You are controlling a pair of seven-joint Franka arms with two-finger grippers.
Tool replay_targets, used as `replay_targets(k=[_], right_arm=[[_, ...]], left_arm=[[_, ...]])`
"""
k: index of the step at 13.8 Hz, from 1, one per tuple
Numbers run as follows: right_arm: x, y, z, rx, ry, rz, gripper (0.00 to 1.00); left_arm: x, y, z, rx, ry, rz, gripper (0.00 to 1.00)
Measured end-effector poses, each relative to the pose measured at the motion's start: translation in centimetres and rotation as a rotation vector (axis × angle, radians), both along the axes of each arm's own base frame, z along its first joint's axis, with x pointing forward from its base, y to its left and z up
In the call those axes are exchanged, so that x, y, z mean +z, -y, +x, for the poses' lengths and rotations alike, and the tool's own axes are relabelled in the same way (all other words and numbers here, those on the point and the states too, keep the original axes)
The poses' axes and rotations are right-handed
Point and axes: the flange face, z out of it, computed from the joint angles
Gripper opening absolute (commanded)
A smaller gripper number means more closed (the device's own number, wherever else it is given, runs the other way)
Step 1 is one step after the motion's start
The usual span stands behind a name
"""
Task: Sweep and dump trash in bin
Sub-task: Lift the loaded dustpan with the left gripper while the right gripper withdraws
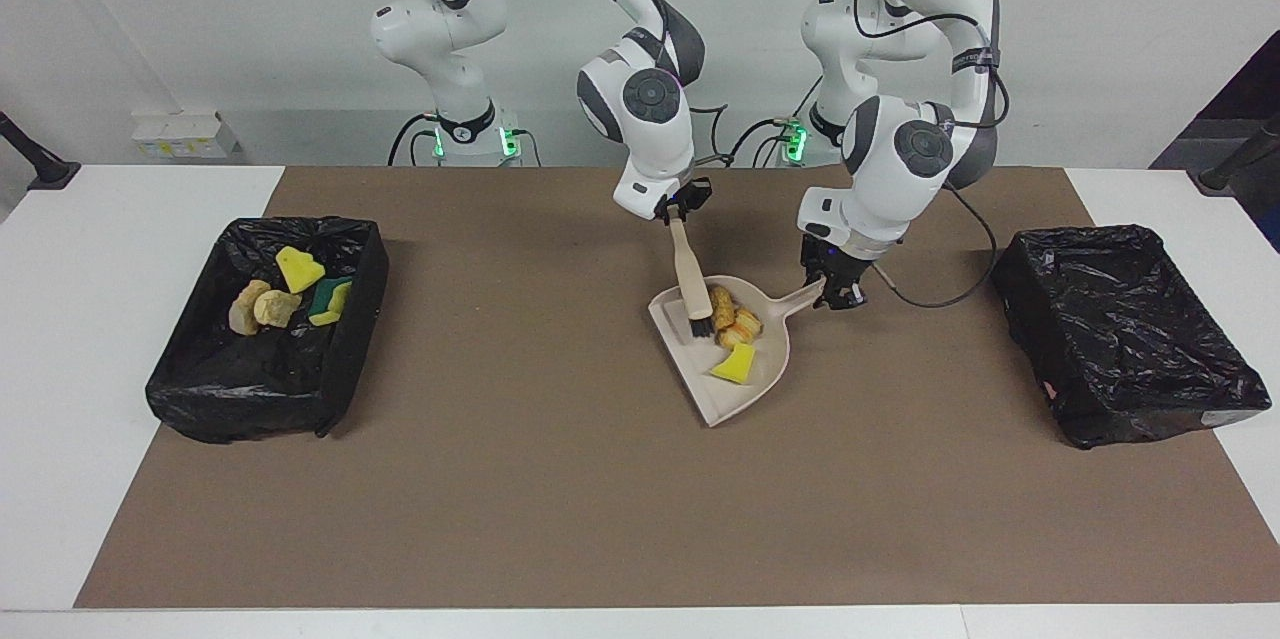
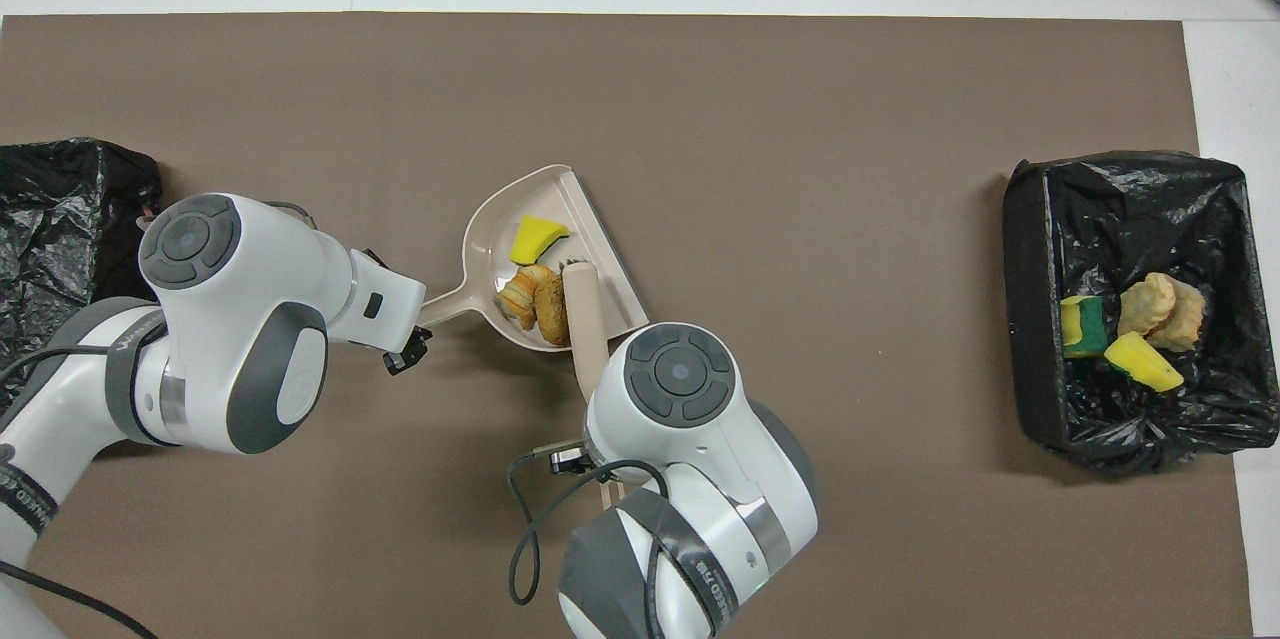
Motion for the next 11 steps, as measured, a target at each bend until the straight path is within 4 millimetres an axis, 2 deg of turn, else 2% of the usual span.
replay_targets(k=[8,11], right_arm=[[2.8,0.6,-0.3,0.017,-0.023,-0.019,0.0],[4.2,0.9,-0.9,-0.04,-0.043,-0.048,0.0]], left_arm=[[0.7,-1.0,0.5,0.034,0.013,-0.017,0.0],[0.7,-1.7,0.7,0.056,0.012,-0.021,0.0]])
